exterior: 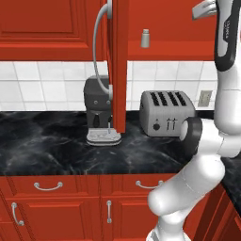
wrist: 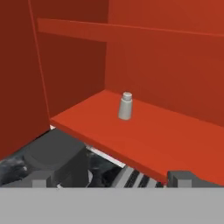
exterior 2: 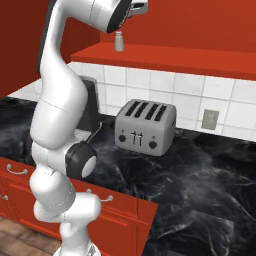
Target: Collect the paprika, ketchup, and shaker from the cabinet and place them next to the stove.
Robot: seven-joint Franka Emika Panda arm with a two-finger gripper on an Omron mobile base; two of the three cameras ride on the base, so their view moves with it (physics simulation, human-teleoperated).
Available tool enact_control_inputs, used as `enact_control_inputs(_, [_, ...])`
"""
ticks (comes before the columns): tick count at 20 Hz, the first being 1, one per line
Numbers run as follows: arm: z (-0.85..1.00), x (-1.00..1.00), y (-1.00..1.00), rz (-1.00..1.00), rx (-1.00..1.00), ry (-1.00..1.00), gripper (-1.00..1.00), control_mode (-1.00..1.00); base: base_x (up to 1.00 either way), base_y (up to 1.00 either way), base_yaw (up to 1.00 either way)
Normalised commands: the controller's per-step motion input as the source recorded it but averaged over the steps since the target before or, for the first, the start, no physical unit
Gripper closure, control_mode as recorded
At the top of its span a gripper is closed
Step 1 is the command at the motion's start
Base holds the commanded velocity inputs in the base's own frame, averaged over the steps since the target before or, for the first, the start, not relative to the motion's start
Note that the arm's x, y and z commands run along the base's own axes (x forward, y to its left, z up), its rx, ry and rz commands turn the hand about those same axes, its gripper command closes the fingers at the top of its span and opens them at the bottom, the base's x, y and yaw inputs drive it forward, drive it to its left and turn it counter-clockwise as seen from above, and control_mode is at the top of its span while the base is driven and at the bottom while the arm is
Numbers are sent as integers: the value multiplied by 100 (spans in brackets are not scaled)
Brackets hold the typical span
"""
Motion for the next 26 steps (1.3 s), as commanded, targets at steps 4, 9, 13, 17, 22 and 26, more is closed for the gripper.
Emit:
enact_control_inputs(4, [0, 57, -11, 0, 0, 0, -100, -100, 0, 0, 0])
enact_control_inputs(9, [-2, 55, -3, 0, 0, -1, -100, -100, 0, 0, 0])
enact_control_inputs(13, [-9, 49, 0, 0, 0, -4, -100, -100, 0, 0, 0])
enact_control_inputs(17, [-10, 39, 0, 3, 0, -6, -100, -100, 0, 0, 0])
enact_control_inputs(22, [-12, 35, 0, 3, 0, -7, -100, -100, 0, 0, 0])
enact_control_inputs(26, [-10, 40, 0, 5, 0, -5, -100, -100, 0, 0, 0])
